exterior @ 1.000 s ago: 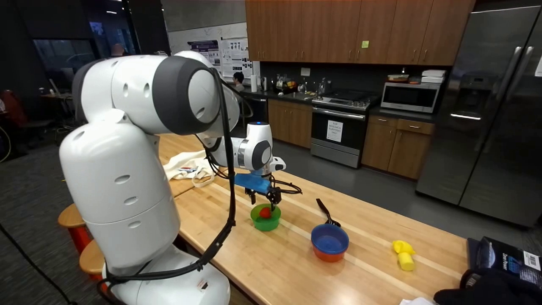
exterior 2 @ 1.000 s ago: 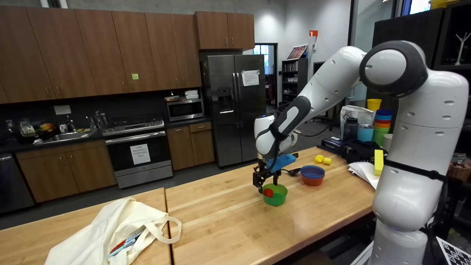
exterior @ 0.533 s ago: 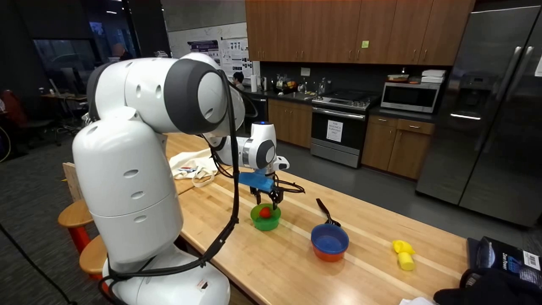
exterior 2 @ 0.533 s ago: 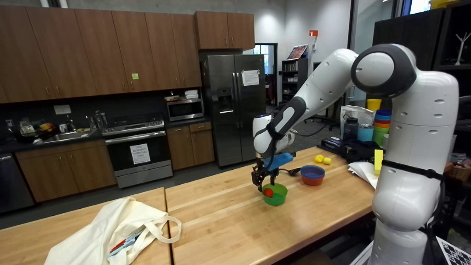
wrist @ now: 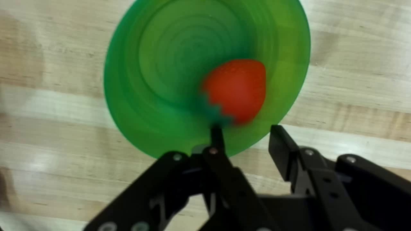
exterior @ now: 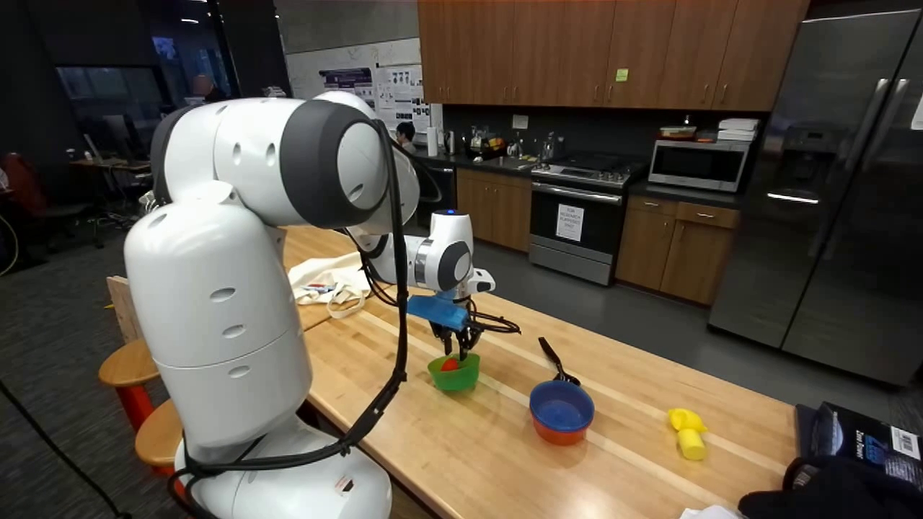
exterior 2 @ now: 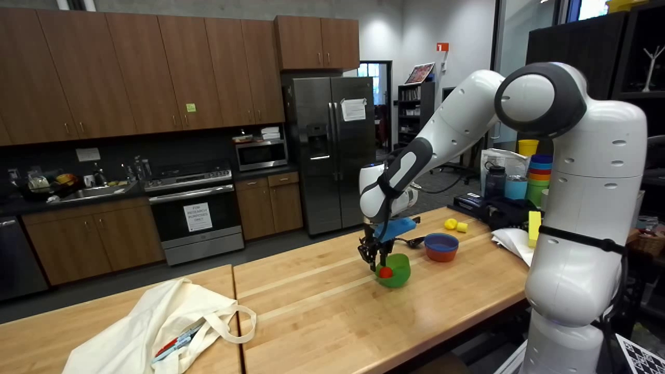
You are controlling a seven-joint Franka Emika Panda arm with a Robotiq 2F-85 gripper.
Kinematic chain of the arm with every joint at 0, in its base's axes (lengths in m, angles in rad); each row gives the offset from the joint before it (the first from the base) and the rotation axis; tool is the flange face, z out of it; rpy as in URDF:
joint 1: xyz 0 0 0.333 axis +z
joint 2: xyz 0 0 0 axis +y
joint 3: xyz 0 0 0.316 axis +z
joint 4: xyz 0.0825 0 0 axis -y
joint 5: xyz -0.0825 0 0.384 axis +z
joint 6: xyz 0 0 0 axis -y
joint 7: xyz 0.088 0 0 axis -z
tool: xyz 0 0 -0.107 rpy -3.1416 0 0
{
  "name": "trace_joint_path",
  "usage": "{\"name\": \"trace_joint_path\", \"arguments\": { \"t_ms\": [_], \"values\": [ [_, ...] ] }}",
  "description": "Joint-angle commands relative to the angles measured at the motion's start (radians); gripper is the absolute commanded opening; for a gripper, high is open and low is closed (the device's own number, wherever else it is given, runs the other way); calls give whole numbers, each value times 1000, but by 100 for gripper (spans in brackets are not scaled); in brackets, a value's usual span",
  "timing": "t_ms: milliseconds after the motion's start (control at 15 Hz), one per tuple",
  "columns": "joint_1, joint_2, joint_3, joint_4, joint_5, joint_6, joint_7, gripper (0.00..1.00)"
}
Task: Put the strawberry from the green bowl inside the blue bowl.
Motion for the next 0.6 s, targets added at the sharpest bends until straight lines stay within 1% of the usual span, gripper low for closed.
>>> {"name": "trace_joint_path", "arguments": {
  "t_ms": [0,200,333,467,533],
  "values": [
    [-1,-22,1,-18,36,15,-22,73],
    [-3,-54,-1,-35,44,12,-35,94],
    [-4,-76,-2,-45,54,7,-45,94],
    [-6,-110,-5,-58,75,2,-65,97],
    [-7,-124,-7,-63,83,2,-72,93]
  ]
}}
